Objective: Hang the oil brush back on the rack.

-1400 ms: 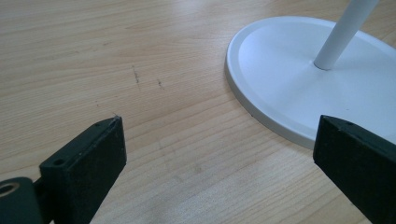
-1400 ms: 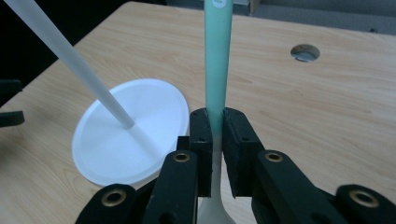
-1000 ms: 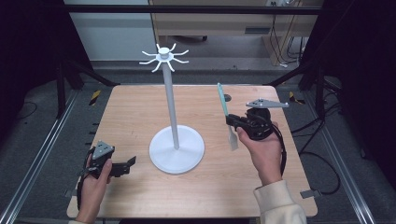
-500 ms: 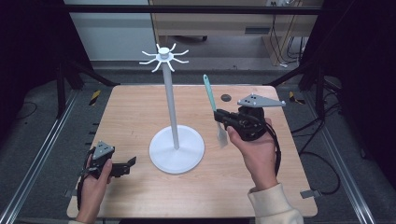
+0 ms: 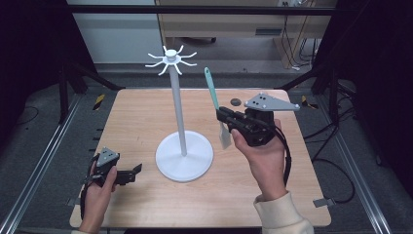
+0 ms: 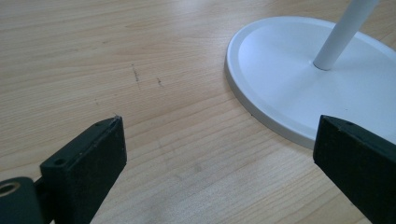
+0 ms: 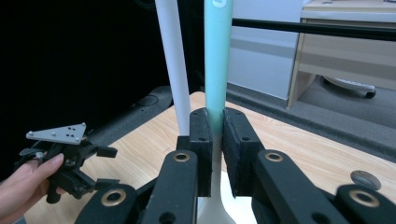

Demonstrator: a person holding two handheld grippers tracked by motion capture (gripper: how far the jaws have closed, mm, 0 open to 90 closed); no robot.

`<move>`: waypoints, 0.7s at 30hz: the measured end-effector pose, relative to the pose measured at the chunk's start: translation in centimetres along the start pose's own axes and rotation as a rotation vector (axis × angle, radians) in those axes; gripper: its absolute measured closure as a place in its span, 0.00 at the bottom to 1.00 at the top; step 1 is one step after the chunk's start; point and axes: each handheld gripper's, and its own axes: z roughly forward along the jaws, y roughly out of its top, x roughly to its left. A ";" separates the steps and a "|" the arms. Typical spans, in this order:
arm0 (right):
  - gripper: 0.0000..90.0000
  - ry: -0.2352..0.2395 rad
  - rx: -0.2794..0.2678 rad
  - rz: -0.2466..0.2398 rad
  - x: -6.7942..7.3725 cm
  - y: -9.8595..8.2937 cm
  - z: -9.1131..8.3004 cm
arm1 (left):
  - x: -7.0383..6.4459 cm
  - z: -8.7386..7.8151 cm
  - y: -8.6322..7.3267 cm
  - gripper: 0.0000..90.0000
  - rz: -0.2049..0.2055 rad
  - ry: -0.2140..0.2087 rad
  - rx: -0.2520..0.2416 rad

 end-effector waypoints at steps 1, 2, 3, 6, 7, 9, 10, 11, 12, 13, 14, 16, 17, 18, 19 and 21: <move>0.92 -0.002 -0.004 -0.002 0.0 0.1 0.0 | 0.0 0.0 0.0 0.03 0.001 0.000 0.000; 0.92 0.000 -0.008 -0.004 0.0 0.2 -0.1 | 0.0 0.0 0.0 0.03 0.001 -0.001 0.000; 0.92 0.001 -0.009 -0.004 0.0 0.2 -0.1 | 0.0 0.0 0.0 0.03 0.001 -0.001 0.001; 0.92 0.003 -0.016 -0.007 0.0 0.4 -0.2 | 0.0 0.0 0.0 0.03 0.000 -0.002 0.004; 0.92 0.003 -0.016 -0.007 0.0 0.4 -0.2 | 0.0 0.0 0.0 0.03 0.000 -0.002 0.005; 0.92 0.001 -0.016 -0.009 0.0 0.4 -0.2 | 0.0 0.0 0.0 0.03 0.002 0.000 0.004; 0.92 0.002 -0.016 -0.007 0.0 0.4 -0.1 | 0.0 0.0 0.0 0.03 0.000 -0.001 0.004; 0.92 0.004 -0.017 -0.008 0.0 0.3 -0.1 | 0.0 0.0 0.0 0.03 -0.001 -0.001 0.005; 0.92 0.005 -0.018 -0.007 0.1 0.4 -0.1 | 0.0 0.0 0.0 0.03 -0.001 -0.001 0.005; 0.92 0.007 -0.020 -0.007 0.1 0.4 0.0 | 0.0 0.0 0.0 0.03 -0.002 -0.002 0.005; 0.92 0.009 -0.021 -0.007 0.1 0.4 0.0 | 0.0 0.0 0.0 0.03 -0.002 -0.002 0.005; 0.92 0.009 -0.025 -0.008 0.2 0.5 0.0 | -0.1 0.0 0.0 0.03 -0.002 -0.003 0.005; 0.92 0.010 -0.027 -0.011 0.2 0.6 0.0 | 0.0 0.1 0.0 0.03 -0.002 -0.003 0.005; 0.92 0.011 -0.028 -0.010 0.3 0.6 -0.1 | 0.0 0.1 0.0 0.03 -0.002 -0.003 0.005; 0.92 0.013 -0.030 -0.013 0.3 0.7 -0.1 | -0.1 0.1 0.0 0.03 -0.002 -0.004 0.005; 0.92 0.014 -0.029 -0.018 0.3 0.9 0.0 | -0.1 0.1 0.0 0.03 -0.002 -0.004 0.005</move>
